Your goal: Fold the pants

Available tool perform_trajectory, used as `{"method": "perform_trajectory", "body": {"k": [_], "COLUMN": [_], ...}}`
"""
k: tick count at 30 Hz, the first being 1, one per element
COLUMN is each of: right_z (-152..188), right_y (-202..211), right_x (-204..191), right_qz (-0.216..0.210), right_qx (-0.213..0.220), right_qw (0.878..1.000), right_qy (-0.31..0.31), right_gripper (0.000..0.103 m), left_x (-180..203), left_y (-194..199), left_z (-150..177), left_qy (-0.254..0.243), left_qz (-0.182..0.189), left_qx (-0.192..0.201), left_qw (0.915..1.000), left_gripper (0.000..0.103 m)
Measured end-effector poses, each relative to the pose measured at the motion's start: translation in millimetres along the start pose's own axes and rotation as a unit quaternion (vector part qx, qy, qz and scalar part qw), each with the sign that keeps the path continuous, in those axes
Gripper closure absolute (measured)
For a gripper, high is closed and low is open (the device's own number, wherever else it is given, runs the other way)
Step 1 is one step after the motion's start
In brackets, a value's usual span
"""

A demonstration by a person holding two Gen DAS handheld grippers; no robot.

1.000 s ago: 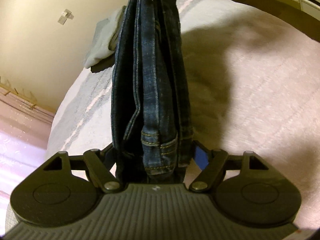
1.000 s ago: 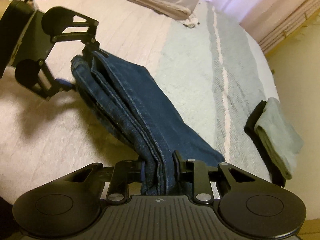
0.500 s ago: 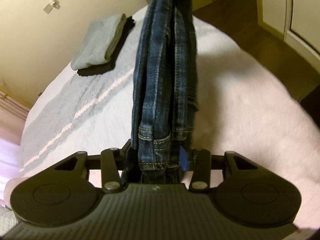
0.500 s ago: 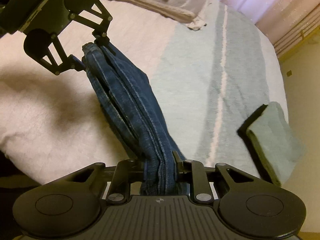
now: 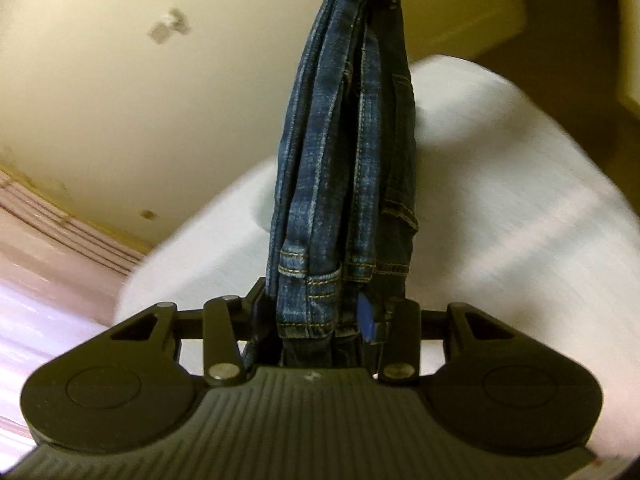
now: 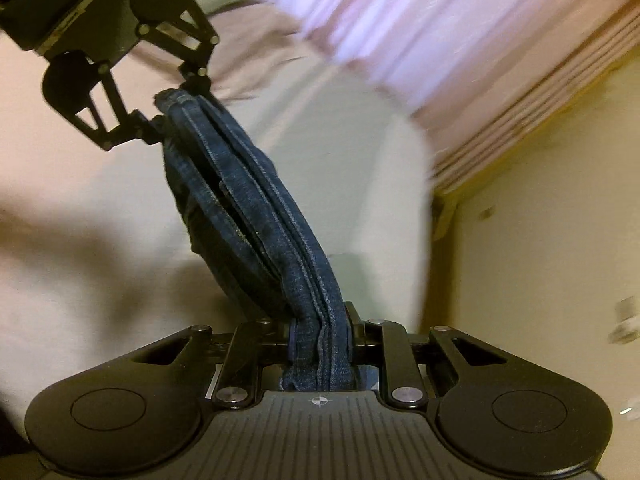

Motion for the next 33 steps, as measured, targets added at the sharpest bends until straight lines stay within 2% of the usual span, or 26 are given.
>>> {"method": "perform_trajectory", "body": {"k": [3, 5, 7, 8, 10, 12, 13, 16, 18, 22, 25, 27, 29, 31, 33], "right_z": [28.3, 57.6, 95.5, 116.8, 159.1, 192.5, 200.5, 211.1, 211.7, 210.1, 221.2, 222.0, 227.2, 237.6, 240.5], "right_y": [-34.4, -66.2, -104.9, -125.8, -170.0, -198.7, -201.2, -196.0, -192.9, -199.7, -207.5, -204.7, -189.2, -160.0, -135.2], "right_x": [53.4, 60.7, 50.7, 41.2, 16.0, -9.8, -16.4, -21.6, -19.3, -17.4, -19.7, -18.6, -15.8, -24.7, -19.5], "right_qz": [0.063, 0.107, 0.123, 0.127, 0.099, 0.079, 0.081, 0.083, 0.085, 0.090, 0.084, 0.085, 0.085, 0.076, 0.072], "right_qx": [0.034, 0.050, 0.055, 0.055, 0.033, 0.017, 0.022, 0.040, 0.041, 0.045, 0.030, 0.015, 0.001, -0.011, -0.005], "right_qw": [0.997, 0.991, 0.989, 0.988, 0.993, 0.996, 0.995, 0.995, 0.995, 0.994, 0.994, 0.995, 0.996, 0.997, 0.995], "right_qy": [0.029, 0.060, 0.061, 0.063, 0.046, 0.047, 0.045, 0.036, 0.030, 0.043, 0.063, 0.057, 0.026, -0.022, -0.076], "right_gripper": [0.085, 0.085, 0.084, 0.084, 0.084, 0.084, 0.084, 0.083, 0.083, 0.082, 0.072, 0.061, 0.059, 0.059, 0.059], "left_x": [-33.1, -35.2, -19.1, -5.6, 35.8, 77.6, 98.7, 122.6, 124.1, 115.1, 126.8, 128.4, 126.9, 118.5, 111.9], "left_y": [-59.3, -106.3, -155.5, -179.1, -228.1, -268.6, -281.7, -283.8, -278.3, -273.4, -278.0, -278.5, -268.6, -247.9, -233.8], "left_z": [-50.6, -70.5, -76.8, -75.7, -63.5, -49.6, -43.2, -35.3, -36.6, -42.1, -36.9, -33.2, -25.9, -16.5, -19.8], "left_qy": [-0.006, -0.013, -0.025, -0.024, -0.030, -0.040, -0.053, -0.071, -0.086, -0.086, -0.080, -0.076, -0.058, -0.026, 0.034], "left_qz": [-0.067, -0.100, -0.126, -0.124, -0.115, -0.072, -0.065, -0.088, -0.090, -0.085, -0.075, -0.074, -0.063, -0.052, -0.034], "left_qx": [0.003, 0.005, 0.005, 0.003, -0.002, -0.015, -0.023, -0.011, -0.008, -0.019, -0.024, -0.024, -0.033, -0.033, -0.034], "left_qw": [0.9978, 0.9949, 0.9917, 0.9920, 0.9929, 0.9965, 0.9962, 0.9936, 0.9922, 0.9925, 0.9937, 0.9940, 0.9958, 0.9978, 0.9983], "left_gripper": [0.064, 0.064, 0.064, 0.064, 0.064, 0.062, 0.062, 0.063, 0.063, 0.062, 0.058, 0.053, 0.043, 0.042, 0.042]}}
Point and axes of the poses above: each gripper's, at about its wrist camera, not at the fingertips, and y roughly against the way its jaws point, x to its right, z to its underside, the point moved 6 cm from there along -y, roughly the way its jaws point, and after that the axes turned 3 degrees about -y, right-handed, at the moved point
